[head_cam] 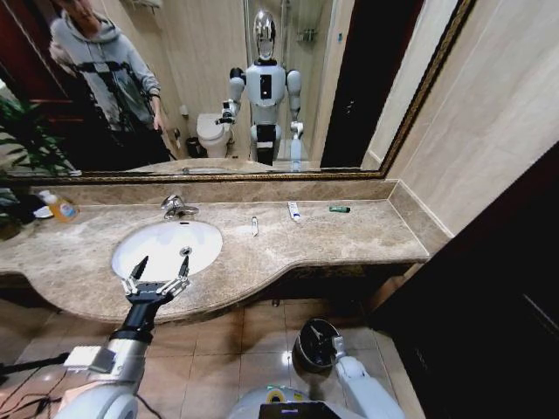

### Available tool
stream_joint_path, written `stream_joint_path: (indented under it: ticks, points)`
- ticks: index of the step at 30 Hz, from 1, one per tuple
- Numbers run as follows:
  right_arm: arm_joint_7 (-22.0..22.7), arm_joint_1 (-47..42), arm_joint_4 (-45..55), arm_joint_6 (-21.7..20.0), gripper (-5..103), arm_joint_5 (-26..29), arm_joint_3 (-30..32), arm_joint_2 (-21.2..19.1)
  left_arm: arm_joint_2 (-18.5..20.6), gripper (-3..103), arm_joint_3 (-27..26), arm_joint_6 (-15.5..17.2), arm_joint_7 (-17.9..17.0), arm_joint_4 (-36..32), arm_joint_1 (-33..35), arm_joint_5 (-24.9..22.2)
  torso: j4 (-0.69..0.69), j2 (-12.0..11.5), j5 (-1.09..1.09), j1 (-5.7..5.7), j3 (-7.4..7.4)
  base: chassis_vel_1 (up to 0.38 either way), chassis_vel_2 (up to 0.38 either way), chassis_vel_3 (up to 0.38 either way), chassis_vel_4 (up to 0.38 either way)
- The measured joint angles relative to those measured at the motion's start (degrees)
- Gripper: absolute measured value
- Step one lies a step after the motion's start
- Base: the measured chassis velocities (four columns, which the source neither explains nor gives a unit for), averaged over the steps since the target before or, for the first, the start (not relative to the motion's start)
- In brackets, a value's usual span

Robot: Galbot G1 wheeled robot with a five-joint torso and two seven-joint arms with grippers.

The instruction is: Pick up the trash from the sink and place it in the trash bin.

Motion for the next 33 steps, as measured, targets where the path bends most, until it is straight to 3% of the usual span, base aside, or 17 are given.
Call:
stream_joint_path:
  ticks: [7,9,12,15,16,19,21,22,24,28,33]
  points:
    - [0.13,0.13,0.41,-0.35,0,-0.03,0.19,0.04,0.0,100,0.0,0.0,0.0,0.0,0.0,0.0,0.0,0.0,0.0,0.0,0.0,0.0,0.0,0.0,0.0]
    - [0.3,-0.19,1.2,-0.54,11,-0.01,0.28,-0.02,0.0,100,0.0,0.0,0.0,0.0,0.0,0.0,0.0,0.0,-0.01,0.0,0.0,0.0,0.0,0.0,0.0]
    - [0.38,-0.39,1.57,-0.63,16,0.01,0.36,-0.09,0.0,100,0.0,0.0,0.0,0.0,0.0,0.0,0.0,0.0,0.0,0.0,0.0,0.0,0.0,0.0,0.0]
    - [0.4,-1.12,2.91,-0.98,32,0.1,0.49,-0.46,0.0,100,0.0,0.0,0.0,0.0,0.0,0.0,0.0,0.0,-0.01,0.0,-0.01,0.0,0.0,0.0,0.0]
    - [0.4,-1.12,2.91,-0.98,32,0.1,0.49,-0.46,0.0,100,0.0,0.0,0.0,0.0,0.0,0.0,0.0,0.0,-0.01,0.0,-0.01,0.0,0.0,0.0,0.0]
    - [0.42,-1.85,4.12,-1.25,49,0.27,0.65,-0.53,0.0,100,0.0,0.0,0.0,0.0,0.0,0.0,0.0,0.0,0.0,0.0,0.0,0.0,0.0,0.0,0.0]
    - [0.45,-2.02,4.42,-1.31,49,0.34,0.68,-0.52,0.0,100,0.0,0.0,0.0,0.0,0.0,0.0,0.0,0.0,-0.01,0.0,-0.01,0.0,0.0,0.0,0.0]
    - [0.51,-2.43,5.02,-1.43,59,0.45,0.74,-0.48,0.0,100,0.0,0.0,0.0,0.0,0.0,0.0,0.0,0.0,0.0,0.0,-0.01,0.0,0.0,0.0,0.0]
    - [0.53,-2.61,5.3,-1.47,59,0.48,0.77,-0.46,0.0,100,0.0,0.0,0.0,0.0,0.0,0.0,0.0,0.0,0.0,0.0,-0.01,0.0,0.0,0.0,0.0]
    - [0.81,-3.57,6.43,-1.52,81,0.55,0.92,-0.41,0.0,100,0.0,0.0,0.0,0.0,0.0,0.0,0.0,0.0,0.0,0.0,-0.01,0.0,0.0,0.0,0.0]
    - [1.08,-4.89,8.04,-1.53,96,0.75,1.19,-0.59,0.0,100,0.0,0.0,0.0,0.0,0.0,0.0,0.0,0.0,0.0,0.0,-0.01,0.0,0.0,0.0,0.0]
